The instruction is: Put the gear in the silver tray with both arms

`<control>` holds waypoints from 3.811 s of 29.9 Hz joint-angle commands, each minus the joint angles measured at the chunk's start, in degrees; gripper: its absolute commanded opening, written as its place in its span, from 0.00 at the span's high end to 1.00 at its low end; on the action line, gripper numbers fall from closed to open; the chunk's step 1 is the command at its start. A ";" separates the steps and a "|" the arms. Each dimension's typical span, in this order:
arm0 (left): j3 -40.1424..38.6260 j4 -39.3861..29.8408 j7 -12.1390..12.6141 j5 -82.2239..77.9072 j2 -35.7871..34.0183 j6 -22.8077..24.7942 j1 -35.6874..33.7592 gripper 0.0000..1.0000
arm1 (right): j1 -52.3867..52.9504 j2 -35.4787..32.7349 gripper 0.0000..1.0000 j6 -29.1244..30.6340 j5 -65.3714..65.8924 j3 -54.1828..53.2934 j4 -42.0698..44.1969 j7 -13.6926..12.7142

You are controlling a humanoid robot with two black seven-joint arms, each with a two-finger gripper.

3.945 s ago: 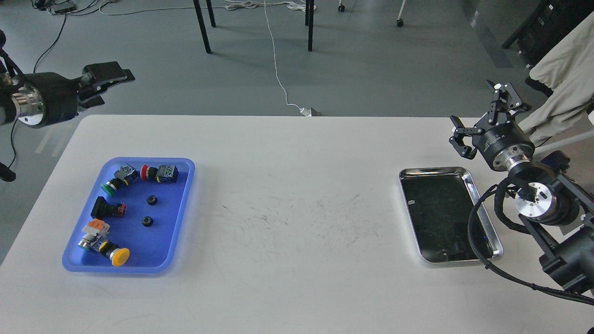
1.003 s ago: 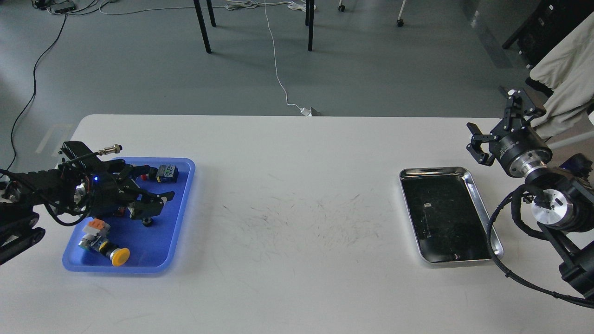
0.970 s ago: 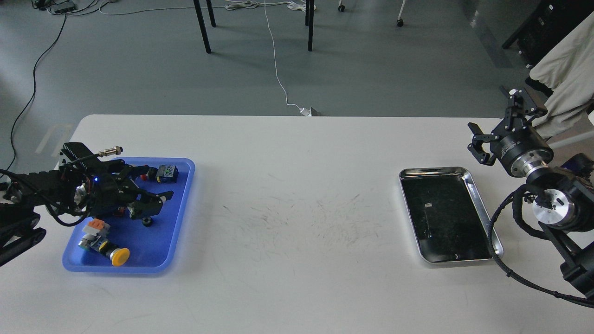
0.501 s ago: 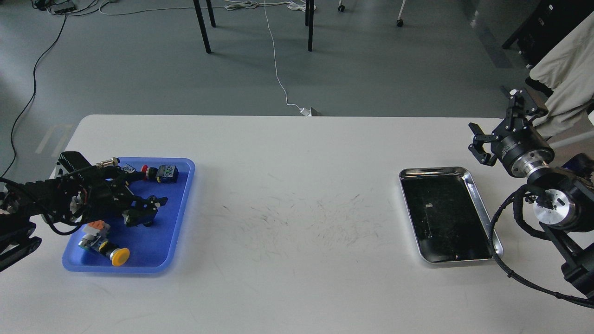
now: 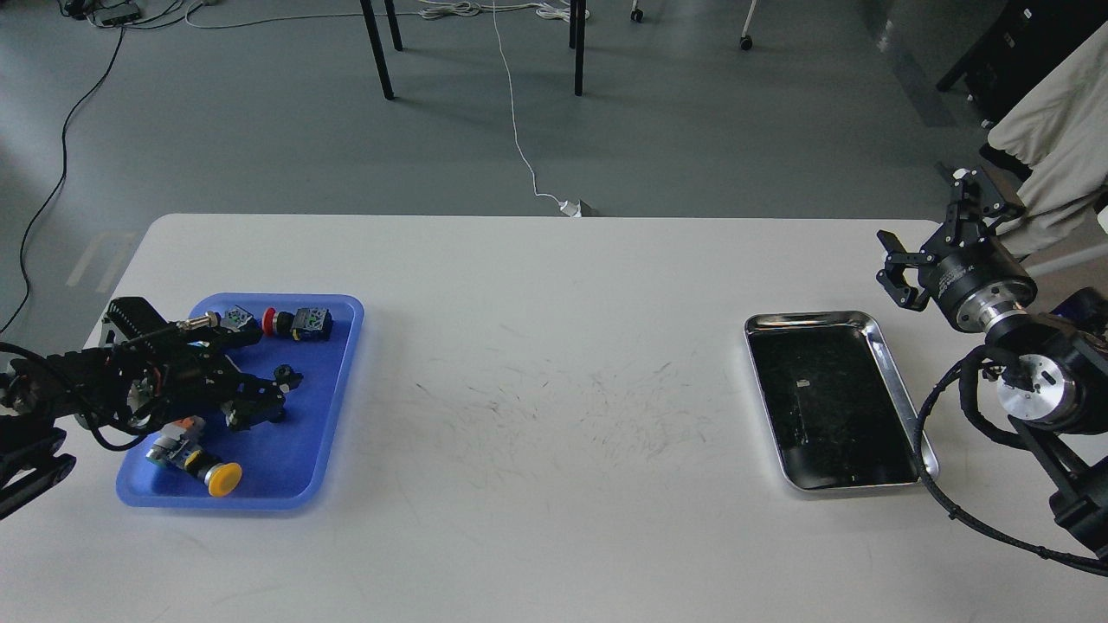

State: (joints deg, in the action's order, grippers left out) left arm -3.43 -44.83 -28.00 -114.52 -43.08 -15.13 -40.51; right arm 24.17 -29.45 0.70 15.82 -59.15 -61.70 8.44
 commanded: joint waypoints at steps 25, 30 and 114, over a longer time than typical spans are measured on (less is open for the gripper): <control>0.09 1.50 0.00 -0.09 1.77 -0.69 0.61 0.37 | -0.17 0.10 0.01 0.00 0.09 0.09 0.09 0.18; 0.09 1.50 0.00 0.00 1.77 -0.69 1.05 0.49 | -0.17 0.09 0.01 0.00 0.09 0.44 0.09 0.18; 0.09 -1.48 0.00 -0.09 0.80 -0.69 2.80 0.78 | -0.61 0.53 0.01 -0.09 2.28 1.67 0.18 0.18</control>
State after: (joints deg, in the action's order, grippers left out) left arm -3.33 -46.29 -28.01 -114.36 -42.28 -15.83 -37.82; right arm 23.60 -28.96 0.61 18.11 -57.48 -61.57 8.61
